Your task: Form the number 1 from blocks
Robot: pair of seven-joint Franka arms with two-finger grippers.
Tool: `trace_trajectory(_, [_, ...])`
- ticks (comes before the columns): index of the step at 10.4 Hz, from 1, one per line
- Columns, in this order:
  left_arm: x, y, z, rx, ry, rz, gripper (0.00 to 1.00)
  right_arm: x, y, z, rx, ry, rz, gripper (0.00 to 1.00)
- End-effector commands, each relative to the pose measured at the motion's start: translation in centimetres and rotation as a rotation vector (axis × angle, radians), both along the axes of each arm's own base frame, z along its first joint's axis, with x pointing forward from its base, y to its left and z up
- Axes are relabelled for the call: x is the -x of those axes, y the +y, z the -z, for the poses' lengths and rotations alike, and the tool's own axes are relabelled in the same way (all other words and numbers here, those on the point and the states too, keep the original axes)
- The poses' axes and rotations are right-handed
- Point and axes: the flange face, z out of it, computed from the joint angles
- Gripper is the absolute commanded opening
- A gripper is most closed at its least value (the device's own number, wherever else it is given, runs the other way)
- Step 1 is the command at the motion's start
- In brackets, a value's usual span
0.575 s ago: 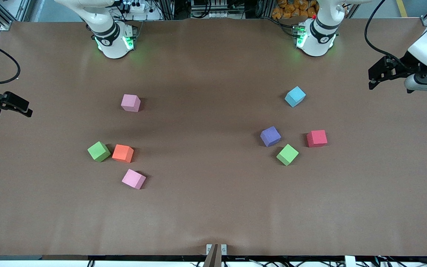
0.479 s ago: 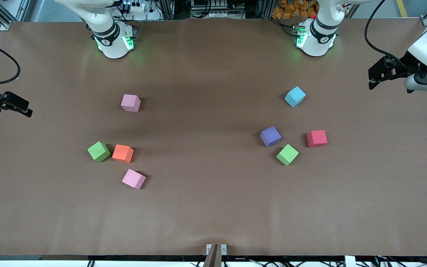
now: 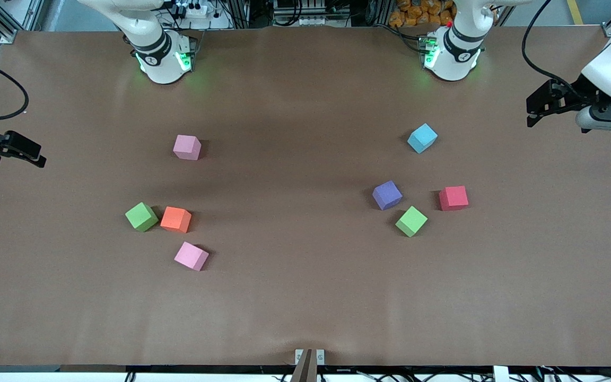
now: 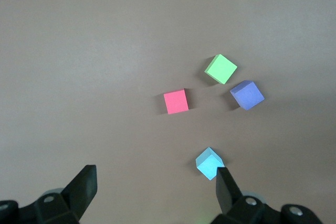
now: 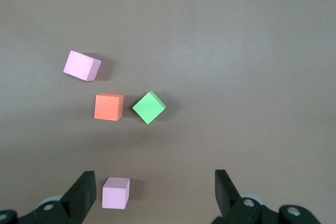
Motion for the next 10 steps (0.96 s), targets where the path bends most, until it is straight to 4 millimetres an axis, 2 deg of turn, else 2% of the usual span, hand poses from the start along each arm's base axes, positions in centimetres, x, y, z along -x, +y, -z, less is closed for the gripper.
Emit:
trace_trajectory(1, [-0.4,0.1,2.6,0.008,0.08,0.023,1.0,-0.1,0.0,-0.5,-0.009,0.0,0.005,1.0])
trace_trajectory(4, [-1.4,0.3,9.2,0.0,0.165,0.016,1.0,-0.2,0.0,-0.3,-0.01,-0.002,0.005,1.0])
trace_trajectory(6, [-2.5,1.0,14.3,0.002,0.159,-0.01,1.0,-0.3,-0.2,0.0,-0.014,0.001,0.008,1.0])
trace_trajectory(8, [-2.3,1.4,19.0,0.004,0.152,-0.017,1.0,-1.0,-0.4,0.8,-0.014,-0.01,0.014,1.0])
trace_trajectory(10, [-2.7,1.9,23.1,0.006,0.165,-0.026,1.0,-2.1,-1.2,2.6,-0.015,-0.018,0.026,1.0])
